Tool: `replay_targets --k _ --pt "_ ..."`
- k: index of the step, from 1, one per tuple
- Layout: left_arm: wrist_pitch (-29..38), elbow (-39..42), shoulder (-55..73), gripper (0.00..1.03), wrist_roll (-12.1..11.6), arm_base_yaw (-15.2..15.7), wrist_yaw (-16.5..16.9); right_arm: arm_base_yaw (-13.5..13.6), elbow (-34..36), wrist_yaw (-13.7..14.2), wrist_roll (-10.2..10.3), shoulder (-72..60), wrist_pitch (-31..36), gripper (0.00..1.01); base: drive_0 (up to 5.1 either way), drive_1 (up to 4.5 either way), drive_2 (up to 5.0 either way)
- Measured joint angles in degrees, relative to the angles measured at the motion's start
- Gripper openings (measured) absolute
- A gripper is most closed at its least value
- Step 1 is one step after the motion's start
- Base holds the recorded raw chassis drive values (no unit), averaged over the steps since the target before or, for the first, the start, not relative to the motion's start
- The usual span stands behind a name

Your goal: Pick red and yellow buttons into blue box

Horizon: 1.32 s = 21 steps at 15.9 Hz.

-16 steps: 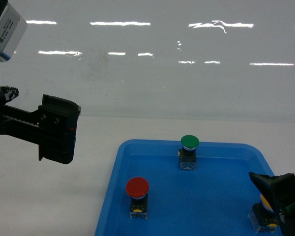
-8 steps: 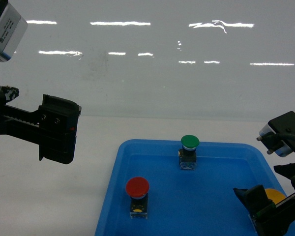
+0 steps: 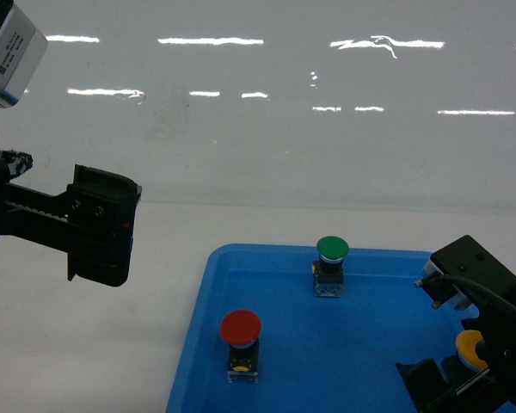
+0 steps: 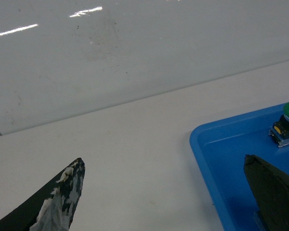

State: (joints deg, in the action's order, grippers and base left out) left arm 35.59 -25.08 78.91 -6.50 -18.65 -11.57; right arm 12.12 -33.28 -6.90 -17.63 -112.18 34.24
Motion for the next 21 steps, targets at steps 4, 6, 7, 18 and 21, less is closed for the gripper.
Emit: replay_targets --k 4,6,7,18,21 --pt "0.0 0.0 0.0 0.98 0.0 0.0 0.0 0.8 1.8 2.3 0.2 -4.4 4.1 0.87 0.0 0.00 0.0" --pt "0.0 0.0 0.0 0.98 0.0 0.0 0.0 0.2 2.0 2.7 0.2 -5.5 5.3 0.64 0.0 0.00 0.0" --pt "0.0 0.0 0.0 0.98 0.0 0.0 0.0 0.2 2.2 3.3 0.1 -5.9 6.1 0.50 0.0 0.00 0.0" --pt "0.0 0.0 0.0 0.98 0.0 0.0 0.0 -17.0 20.1 2.5 16.9 38.5 16.3 0.27 0.0 0.00 0.0" --pt "0.0 0.0 0.0 0.98 0.0 0.0 0.0 -23.1 28.3 -2.4 17.8 78.0 -12.1 0.27 0.0 0.00 0.0"
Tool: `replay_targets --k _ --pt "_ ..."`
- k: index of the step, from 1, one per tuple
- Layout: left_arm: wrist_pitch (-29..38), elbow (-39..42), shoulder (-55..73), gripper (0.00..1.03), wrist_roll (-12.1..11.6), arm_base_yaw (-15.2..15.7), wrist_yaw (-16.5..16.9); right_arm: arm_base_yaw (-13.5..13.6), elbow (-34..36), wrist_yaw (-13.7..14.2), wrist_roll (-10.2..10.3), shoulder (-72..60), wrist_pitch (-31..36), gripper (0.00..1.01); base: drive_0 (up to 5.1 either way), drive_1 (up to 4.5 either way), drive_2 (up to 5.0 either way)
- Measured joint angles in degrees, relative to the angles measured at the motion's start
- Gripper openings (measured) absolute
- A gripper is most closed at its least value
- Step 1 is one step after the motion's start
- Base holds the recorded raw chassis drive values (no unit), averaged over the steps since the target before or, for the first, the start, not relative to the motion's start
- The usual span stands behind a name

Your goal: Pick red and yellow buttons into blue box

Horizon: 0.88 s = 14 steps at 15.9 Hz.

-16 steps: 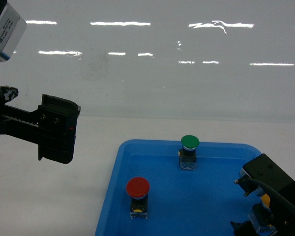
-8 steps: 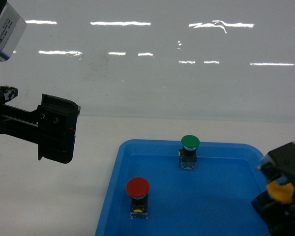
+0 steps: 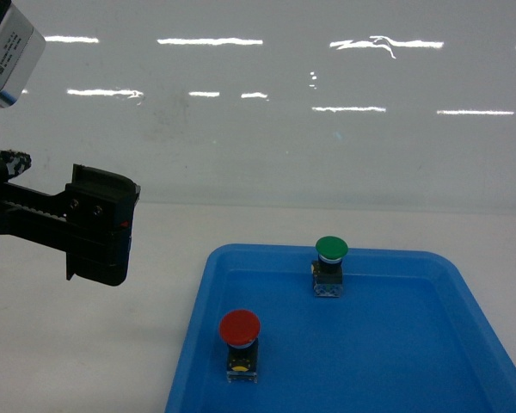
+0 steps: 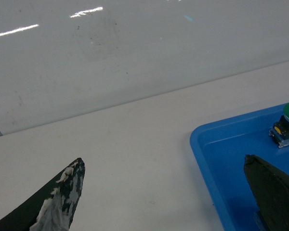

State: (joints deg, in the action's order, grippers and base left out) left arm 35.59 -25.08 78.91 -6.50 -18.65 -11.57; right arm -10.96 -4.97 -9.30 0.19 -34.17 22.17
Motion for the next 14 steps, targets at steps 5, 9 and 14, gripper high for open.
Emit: replay_targets --k 5,9,14 --pt "0.0 0.0 0.0 0.98 0.0 0.0 0.0 0.8 1.0 -2.8 -1.7 27.9 -27.6 0.27 0.0 0.00 0.0" --pt "0.0 0.0 0.0 0.98 0.0 0.0 0.0 0.8 1.4 -3.8 -3.0 29.6 -29.1 0.27 0.0 0.00 0.0" --pt "0.0 0.0 0.0 0.98 0.0 0.0 0.0 0.8 1.7 -3.8 -5.2 29.7 -29.0 0.27 0.0 0.00 0.0"
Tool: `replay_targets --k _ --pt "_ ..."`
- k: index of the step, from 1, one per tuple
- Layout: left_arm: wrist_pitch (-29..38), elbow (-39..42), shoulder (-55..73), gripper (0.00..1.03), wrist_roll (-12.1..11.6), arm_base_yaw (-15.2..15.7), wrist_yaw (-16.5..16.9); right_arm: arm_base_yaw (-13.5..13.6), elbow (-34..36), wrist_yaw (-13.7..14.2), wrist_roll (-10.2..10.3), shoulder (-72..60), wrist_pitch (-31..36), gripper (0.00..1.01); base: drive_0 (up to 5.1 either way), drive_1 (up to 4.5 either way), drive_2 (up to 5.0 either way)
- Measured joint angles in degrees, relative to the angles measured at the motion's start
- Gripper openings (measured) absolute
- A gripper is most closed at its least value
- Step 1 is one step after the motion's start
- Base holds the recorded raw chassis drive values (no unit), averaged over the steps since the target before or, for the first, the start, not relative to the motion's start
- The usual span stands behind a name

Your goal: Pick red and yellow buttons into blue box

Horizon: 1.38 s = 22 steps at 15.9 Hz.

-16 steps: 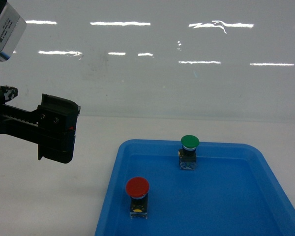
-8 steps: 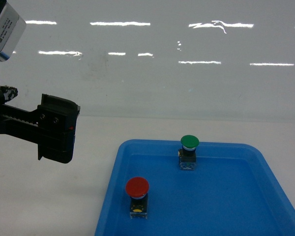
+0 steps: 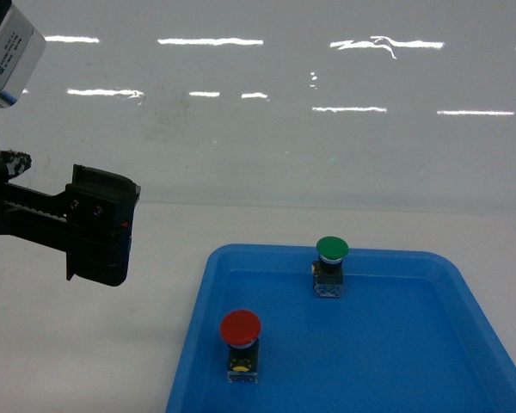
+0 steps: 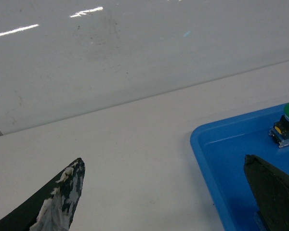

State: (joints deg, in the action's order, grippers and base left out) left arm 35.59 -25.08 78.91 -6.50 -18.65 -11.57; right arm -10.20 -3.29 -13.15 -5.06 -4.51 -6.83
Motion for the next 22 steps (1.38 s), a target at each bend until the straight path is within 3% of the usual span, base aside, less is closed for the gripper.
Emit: replay_targets --k 1,2,3,7,13,15,16,17,18,22 --pt "-2.1 -0.5 0.1 0.98 0.2 -0.2 0.2 0.0 0.0 0.0 -0.5 0.0 0.0 0.27 0.0 0.00 0.0" --pt "-7.4 -9.0 8.2 0.98 2.3 -1.7 4.4 0.0 0.0 0.0 -0.6 0.0 0.0 0.27 0.0 0.00 0.0" --pt "-13.4 -17.0 15.1 0.98 2.3 -2.8 5.9 0.0 0.0 0.0 -0.6 0.0 0.0 0.27 0.0 0.00 0.0" --pt "-23.4 -27.5 22.2 0.98 3.7 -4.2 8.8 0.0 0.0 0.0 -0.6 0.0 0.0 0.27 0.0 0.00 0.0" --pt "-29.3 -30.7 25.1 0.98 6.4 -5.0 9.7 0.0 0.0 0.0 -0.6 0.0 0.0 0.27 0.0 0.00 0.0" --pt "-35.2 -32.6 27.6 0.98 10.0 -5.7 10.6 0.0 0.0 0.0 -0.6 0.0 0.0 0.27 0.0 0.00 0.0" --pt "-40.2 -33.9 27.8 0.98 15.4 -7.8 12.0 0.0 0.0 0.0 -0.6 0.0 0.0 0.27 0.0 0.00 0.0" --pt "-40.8 -34.2 28.3 0.98 16.7 -9.6 12.6 0.0 0.0 0.0 -0.6 0.0 0.0 0.27 0.0 0.00 0.0" --pt "-42.0 -34.6 31.4 0.98 17.0 -11.0 11.8 0.0 0.0 0.0 -0.6 0.0 0.0 0.27 0.0 0.00 0.0" --pt "-41.9 -36.1 35.5 0.98 16.6 -11.2 11.4 0.0 0.0 0.0 -0.6 0.0 0.0 0.27 0.0 0.00 0.0"
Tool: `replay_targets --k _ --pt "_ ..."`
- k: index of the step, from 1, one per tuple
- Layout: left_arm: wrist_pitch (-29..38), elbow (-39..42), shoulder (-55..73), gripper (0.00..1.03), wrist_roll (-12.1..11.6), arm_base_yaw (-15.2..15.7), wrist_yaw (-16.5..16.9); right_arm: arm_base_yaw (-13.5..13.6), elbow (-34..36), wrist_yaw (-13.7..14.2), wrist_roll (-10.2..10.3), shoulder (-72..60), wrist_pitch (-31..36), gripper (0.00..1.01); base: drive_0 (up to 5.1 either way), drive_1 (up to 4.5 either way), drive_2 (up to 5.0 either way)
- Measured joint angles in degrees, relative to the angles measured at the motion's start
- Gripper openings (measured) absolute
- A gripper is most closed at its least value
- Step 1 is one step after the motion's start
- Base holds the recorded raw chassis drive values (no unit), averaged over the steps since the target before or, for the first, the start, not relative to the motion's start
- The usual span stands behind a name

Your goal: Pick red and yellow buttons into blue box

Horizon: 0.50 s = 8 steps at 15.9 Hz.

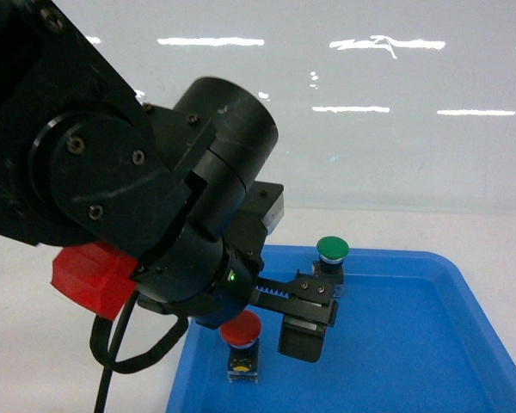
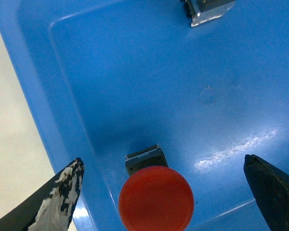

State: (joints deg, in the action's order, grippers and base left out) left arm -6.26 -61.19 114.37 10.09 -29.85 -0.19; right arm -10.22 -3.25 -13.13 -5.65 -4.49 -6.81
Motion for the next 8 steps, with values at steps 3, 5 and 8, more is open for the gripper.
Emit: replay_targets --k 3,5,8 --pt "-0.6 -0.2 0.7 0.98 0.0 -0.1 0.3 0.0 0.0 0.0 0.0 0.0 0.0 0.27 0.0 0.00 0.0" --pt "-0.7 -0.3 1.6 0.98 0.0 -0.2 0.4 0.0 0.0 0.0 0.0 0.0 0.0 0.27 0.0 0.00 0.0" --pt "-0.5 -0.5 2.3 0.98 0.0 -0.4 0.4 0.0 0.0 0.0 0.0 0.0 0.0 0.27 0.0 0.00 0.0"
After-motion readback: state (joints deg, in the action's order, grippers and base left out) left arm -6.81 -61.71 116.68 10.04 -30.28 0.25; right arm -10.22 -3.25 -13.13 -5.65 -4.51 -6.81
